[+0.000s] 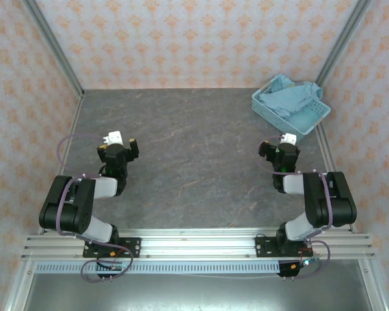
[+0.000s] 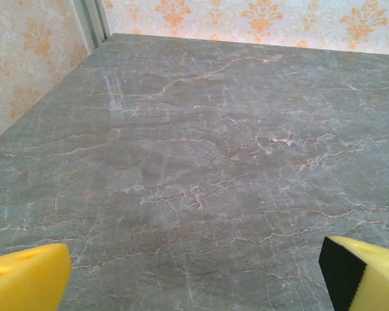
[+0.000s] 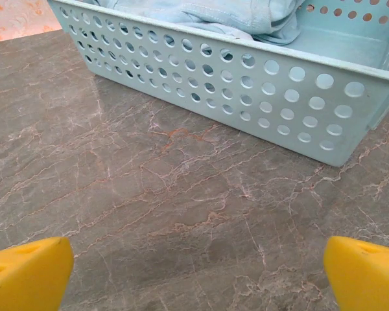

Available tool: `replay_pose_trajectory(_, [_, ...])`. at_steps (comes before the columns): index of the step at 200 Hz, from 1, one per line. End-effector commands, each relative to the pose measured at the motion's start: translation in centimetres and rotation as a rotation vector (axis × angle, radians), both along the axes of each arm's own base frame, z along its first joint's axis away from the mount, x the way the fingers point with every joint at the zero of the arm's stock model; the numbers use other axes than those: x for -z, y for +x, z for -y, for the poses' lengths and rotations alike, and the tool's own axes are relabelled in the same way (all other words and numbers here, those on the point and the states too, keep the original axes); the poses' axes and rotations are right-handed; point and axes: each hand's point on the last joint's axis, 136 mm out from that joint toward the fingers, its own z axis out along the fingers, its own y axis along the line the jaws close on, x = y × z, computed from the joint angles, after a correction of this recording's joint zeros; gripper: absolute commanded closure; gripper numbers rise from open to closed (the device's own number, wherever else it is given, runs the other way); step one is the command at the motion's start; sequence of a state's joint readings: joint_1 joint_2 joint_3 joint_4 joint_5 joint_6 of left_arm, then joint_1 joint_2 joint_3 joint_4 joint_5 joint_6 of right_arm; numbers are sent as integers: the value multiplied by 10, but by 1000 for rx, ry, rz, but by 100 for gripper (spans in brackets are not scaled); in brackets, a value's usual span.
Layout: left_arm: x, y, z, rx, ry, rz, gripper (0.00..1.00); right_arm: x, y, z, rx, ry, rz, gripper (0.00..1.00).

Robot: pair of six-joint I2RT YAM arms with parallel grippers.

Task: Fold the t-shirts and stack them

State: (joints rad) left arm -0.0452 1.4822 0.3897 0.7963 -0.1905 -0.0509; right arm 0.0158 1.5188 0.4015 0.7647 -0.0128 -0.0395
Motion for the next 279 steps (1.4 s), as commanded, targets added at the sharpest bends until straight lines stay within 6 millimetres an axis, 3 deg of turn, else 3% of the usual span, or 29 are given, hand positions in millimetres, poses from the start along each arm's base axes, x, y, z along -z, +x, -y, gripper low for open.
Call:
replay_pose_trajectory(1, [2,1,-1,0,14,-14,0,-8,6,0,-9,-5,25,1])
replay_pose_trajectory(139, [1,2,0,3,22,-19,0,-8,5,0,-8,-7,27,1])
replay_pose_trajectory(154, [-1,4,4,30,17,-23,0,-20,5,2,10,-18,48,1])
replay_pose_trajectory(172, [-21,7,10,62,32,-54,0,-50,-1,3,58,-69,38,1])
replay_pose_trajectory(182, [-36,1,7,29,50,-51,0,-85,-6,4,103,-85,108,1])
replay_pose_trajectory(203, [-106,-5,8,-14,13,165,0,-173,-21,16,253,-2,261,1])
replay_pose_trajectory(216, [-146,-11,-4,-160,-193,164,0,-206,-25,26,341,90,200,1])
replay_pose_trajectory(230, [-166,-25,-12,-292,-297,0,0,-221,-24,30,396,155,75,1])
replay_pose_trajectory(246, [-168,4,0,-233,-507,-40,0,-221,-3,34,380,269,12,1])
replay_pose_trajectory(260, [-176,32,27,-124,-618,-66,0,-216,13,42,415,309,-42,0])
replay_pose_trajectory(279, [-198,52,75,28,-605,-113,0,-200,43,48,428,345,-146,2])
